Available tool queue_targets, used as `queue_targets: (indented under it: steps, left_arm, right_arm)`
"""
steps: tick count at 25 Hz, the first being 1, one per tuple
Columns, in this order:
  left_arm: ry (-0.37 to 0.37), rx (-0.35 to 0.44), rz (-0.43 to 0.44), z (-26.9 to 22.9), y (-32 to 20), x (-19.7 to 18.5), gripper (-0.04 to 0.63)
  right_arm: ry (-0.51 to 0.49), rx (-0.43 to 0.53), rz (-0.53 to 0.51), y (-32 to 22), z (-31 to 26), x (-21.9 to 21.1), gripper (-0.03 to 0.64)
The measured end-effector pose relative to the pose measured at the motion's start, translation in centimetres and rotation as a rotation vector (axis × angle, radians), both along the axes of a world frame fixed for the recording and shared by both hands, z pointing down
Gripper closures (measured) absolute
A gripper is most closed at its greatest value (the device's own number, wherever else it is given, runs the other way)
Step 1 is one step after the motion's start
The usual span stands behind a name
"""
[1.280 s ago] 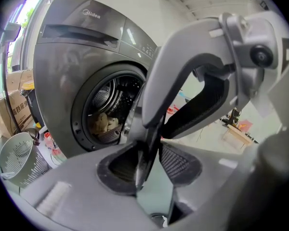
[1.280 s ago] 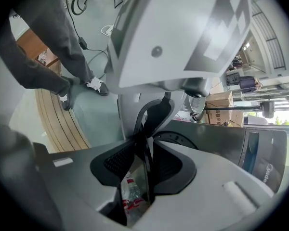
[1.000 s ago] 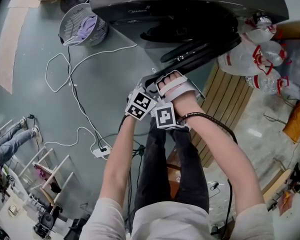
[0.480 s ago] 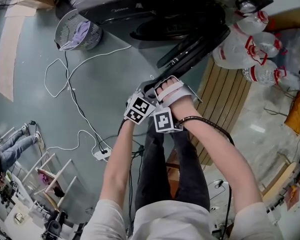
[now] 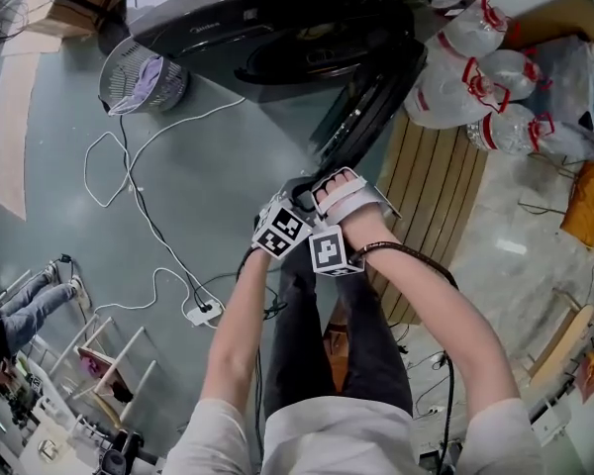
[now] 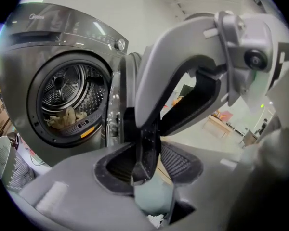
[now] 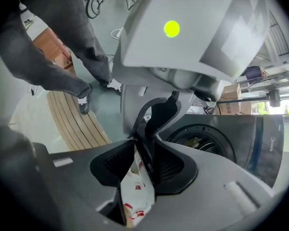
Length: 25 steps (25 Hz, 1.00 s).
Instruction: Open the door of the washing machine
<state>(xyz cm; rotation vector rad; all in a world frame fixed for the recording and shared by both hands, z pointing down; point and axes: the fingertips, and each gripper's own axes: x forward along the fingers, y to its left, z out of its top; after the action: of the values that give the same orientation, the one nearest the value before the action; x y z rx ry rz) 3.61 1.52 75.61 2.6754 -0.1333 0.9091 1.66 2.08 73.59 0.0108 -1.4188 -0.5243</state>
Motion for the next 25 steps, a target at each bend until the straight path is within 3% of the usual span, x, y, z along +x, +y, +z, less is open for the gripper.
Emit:
queue_targets:
  steps: [9,15,20,25]
  left_arm:
    - [-0.064,-0.008,0.216,-0.6,4.1,1.6,0.387]
    - [-0.051,0.03,0.193,-2.3,2.1,3.9,0.388]
    - [0.024,0.04,0.157,-4.6,0.3,7.6,0.397]
    - [0.063,0.072,0.194,-6.3,0.6,11.6,0.399]
  right_arm:
    - [0.01,-0.074,0.058,4.5,-0.3,3.1,0.486]
    - [0.002,-0.087,0.07,6.8,-0.3,5.7,0.465]
    - [0.012,-0.098,0.069,8.5,-0.4,7.8,0.457]
    - [0.018,-0.102,0.092,10.2,-0.4,10.0,0.445]
